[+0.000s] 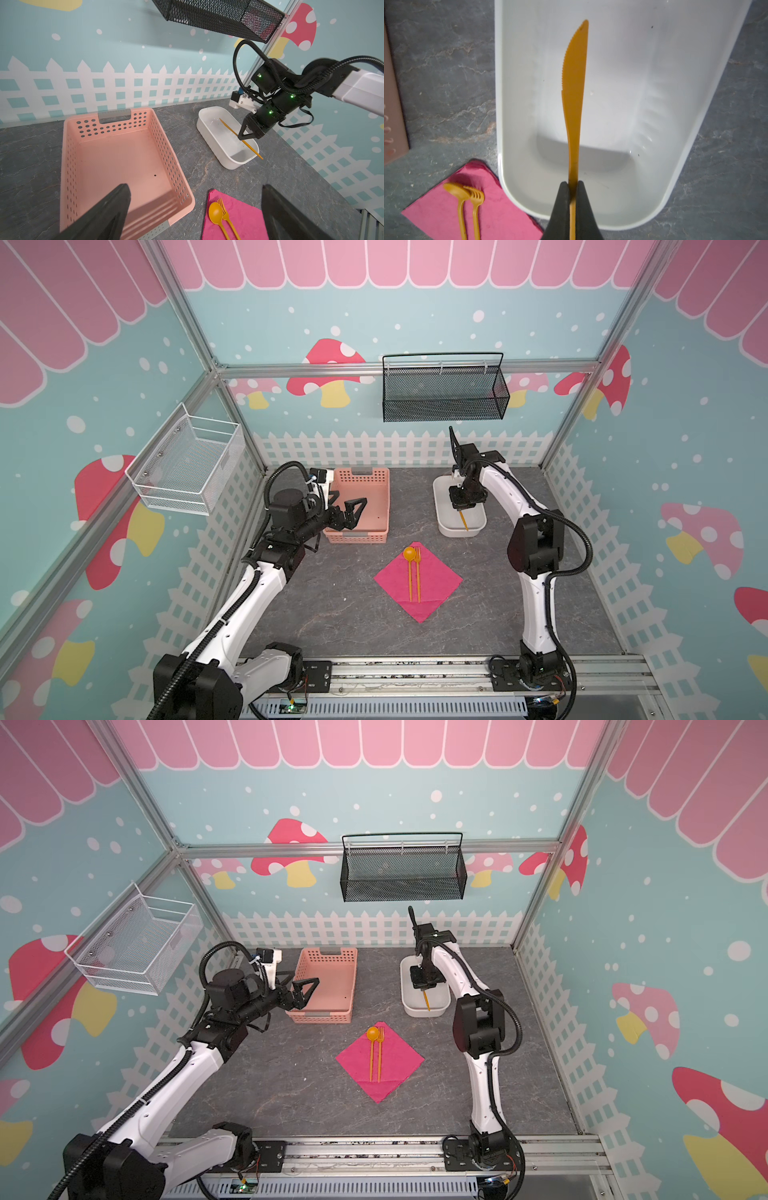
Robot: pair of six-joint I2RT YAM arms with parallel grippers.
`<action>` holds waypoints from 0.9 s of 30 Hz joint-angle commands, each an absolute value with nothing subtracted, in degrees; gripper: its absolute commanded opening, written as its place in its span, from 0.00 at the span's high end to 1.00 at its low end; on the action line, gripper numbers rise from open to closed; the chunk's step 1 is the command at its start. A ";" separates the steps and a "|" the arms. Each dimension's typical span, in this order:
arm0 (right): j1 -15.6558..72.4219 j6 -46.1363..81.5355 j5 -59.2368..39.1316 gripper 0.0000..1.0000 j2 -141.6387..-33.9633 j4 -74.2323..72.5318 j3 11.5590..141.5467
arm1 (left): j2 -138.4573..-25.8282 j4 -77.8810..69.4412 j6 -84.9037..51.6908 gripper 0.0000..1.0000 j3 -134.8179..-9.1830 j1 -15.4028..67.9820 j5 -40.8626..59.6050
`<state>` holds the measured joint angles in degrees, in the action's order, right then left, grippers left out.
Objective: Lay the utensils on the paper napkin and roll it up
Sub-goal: 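Lift the yellow knife out of the tub toward the napkin with the right gripper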
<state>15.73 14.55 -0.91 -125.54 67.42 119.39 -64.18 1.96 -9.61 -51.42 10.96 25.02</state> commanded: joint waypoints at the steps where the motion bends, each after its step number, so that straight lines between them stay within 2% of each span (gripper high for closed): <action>1: 16.72 13.45 -1.20 0.96 -119.90 66.55 113.89 | -63.46 3.16 -8.90 0.01 -52.02 10.77 24.20; 7: 17.99 14.95 -3.34 0.96 -109.90 60.70 99.83 | -63.50 3.49 -8.80 0.01 -52.23 10.80 24.25; 14: 21.18 22.75 -4.62 0.96 -97.66 49.19 81.84 | -63.46 3.47 -8.97 0.01 -52.21 10.76 24.21; 18: 24.20 27.43 -4.30 0.99 -92.64 44.62 74.46 | -63.73 3.43 -9.14 0.01 -52.13 10.81 24.21; 27: 30.28 37.70 -3.40 0.99 -85.21 36.96 62.86 | -64.16 3.49 -9.80 0.01 -52.38 10.76 24.52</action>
<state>29.02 32.18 -3.95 -87.81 41.32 65.12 -64.18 2.42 -9.85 -51.42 10.94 25.02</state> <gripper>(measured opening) 0.063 0.994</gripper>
